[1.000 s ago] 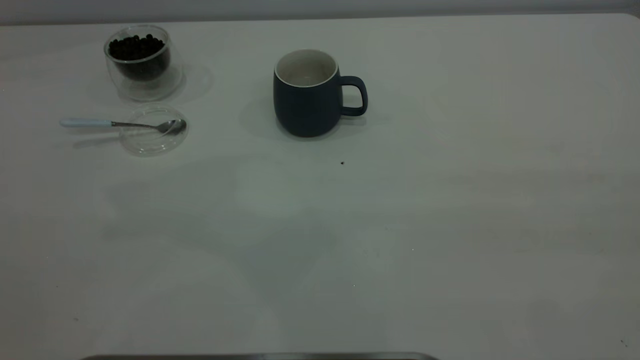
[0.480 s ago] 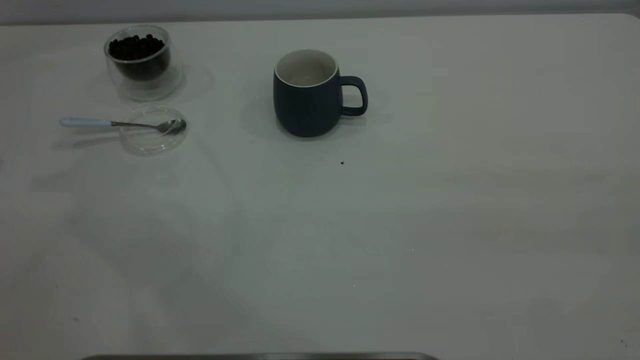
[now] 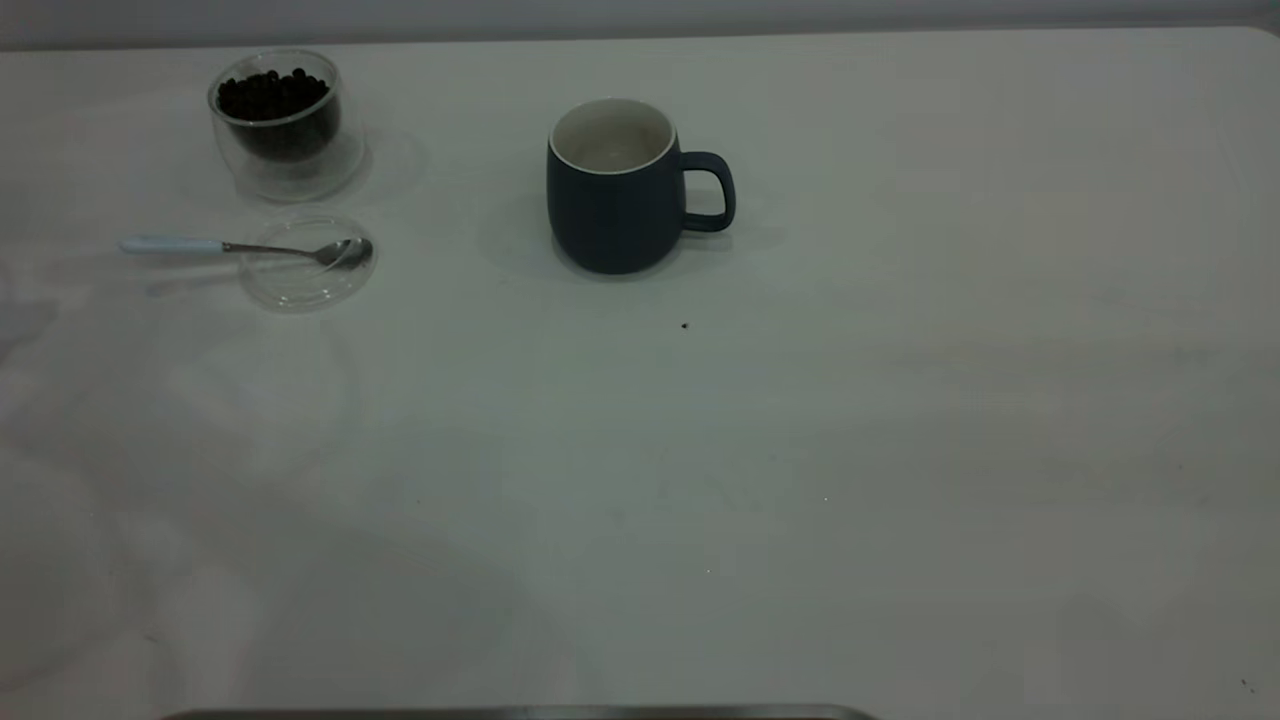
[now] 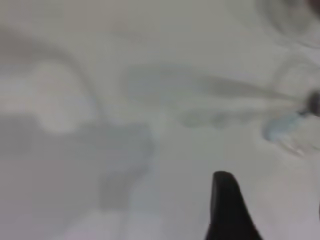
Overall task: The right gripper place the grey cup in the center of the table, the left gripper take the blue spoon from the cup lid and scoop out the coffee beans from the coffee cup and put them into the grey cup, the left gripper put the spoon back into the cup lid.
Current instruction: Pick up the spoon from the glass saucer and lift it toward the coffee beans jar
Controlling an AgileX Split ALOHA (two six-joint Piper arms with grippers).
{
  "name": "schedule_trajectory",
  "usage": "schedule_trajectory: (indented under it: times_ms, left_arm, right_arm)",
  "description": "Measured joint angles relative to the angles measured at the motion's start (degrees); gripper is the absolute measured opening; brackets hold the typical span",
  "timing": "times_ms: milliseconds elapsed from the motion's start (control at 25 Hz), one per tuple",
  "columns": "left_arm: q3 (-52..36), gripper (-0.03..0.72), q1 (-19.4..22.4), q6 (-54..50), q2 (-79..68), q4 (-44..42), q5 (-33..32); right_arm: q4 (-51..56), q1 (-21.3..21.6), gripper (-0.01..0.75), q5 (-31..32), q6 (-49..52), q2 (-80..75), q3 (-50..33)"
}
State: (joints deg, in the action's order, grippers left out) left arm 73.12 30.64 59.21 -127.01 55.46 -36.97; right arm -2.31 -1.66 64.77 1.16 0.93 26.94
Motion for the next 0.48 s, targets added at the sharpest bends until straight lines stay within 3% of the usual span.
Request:
schedule_trajectory:
  times_ms: [160, 480]
  left_arm:
    - [0.0, 0.518, 0.0, 2.7, -1.6, 4.9, 3.9]
    - [1.2, 0.552, -0.4, 9.4, -5.7, 9.0, 1.9]
  right_arm:
    - [0.0, 0.0, 0.458, 0.0, 0.0, 0.0, 0.0]
    - [0.0, 0.0, 0.458, 0.0, 0.0, 0.0, 0.0]
